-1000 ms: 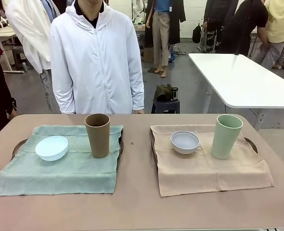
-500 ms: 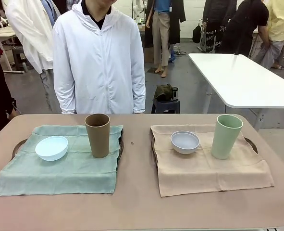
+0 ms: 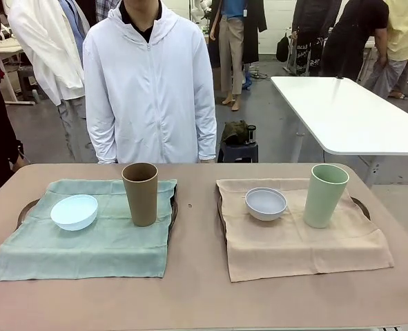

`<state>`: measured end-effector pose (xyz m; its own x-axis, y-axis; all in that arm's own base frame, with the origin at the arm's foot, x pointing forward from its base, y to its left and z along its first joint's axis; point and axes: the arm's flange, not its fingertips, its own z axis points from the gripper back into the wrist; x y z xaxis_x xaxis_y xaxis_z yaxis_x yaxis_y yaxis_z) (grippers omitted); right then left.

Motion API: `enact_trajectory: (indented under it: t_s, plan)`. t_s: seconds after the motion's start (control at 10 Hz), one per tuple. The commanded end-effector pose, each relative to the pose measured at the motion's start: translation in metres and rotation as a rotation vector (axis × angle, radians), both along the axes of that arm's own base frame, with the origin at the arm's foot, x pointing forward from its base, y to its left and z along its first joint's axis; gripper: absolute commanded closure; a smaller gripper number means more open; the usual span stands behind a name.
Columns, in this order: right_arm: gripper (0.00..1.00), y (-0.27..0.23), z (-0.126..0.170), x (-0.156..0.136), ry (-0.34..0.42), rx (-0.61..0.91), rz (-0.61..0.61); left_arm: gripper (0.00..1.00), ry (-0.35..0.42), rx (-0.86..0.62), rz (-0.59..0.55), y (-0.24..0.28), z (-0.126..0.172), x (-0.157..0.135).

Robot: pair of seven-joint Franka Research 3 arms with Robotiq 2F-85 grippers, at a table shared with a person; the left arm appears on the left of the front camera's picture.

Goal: Set up a tray with a mat and arrange the tableware.
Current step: Place the Picnic Bowl and Reusable plastic cup back onto the Handle tray in front of the human's position.

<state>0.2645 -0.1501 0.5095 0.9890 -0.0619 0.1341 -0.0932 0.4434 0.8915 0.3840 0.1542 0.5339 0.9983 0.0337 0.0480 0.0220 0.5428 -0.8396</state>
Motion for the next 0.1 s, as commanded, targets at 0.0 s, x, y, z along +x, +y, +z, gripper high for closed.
enact_trajectory:
  t_s: [0.0]
  plan:
    - [0.0,0.0,0.0011,0.0005,-0.016,0.003,0.0,0.17,0.004,0.005,0.016,0.0023,0.002,0.0014]
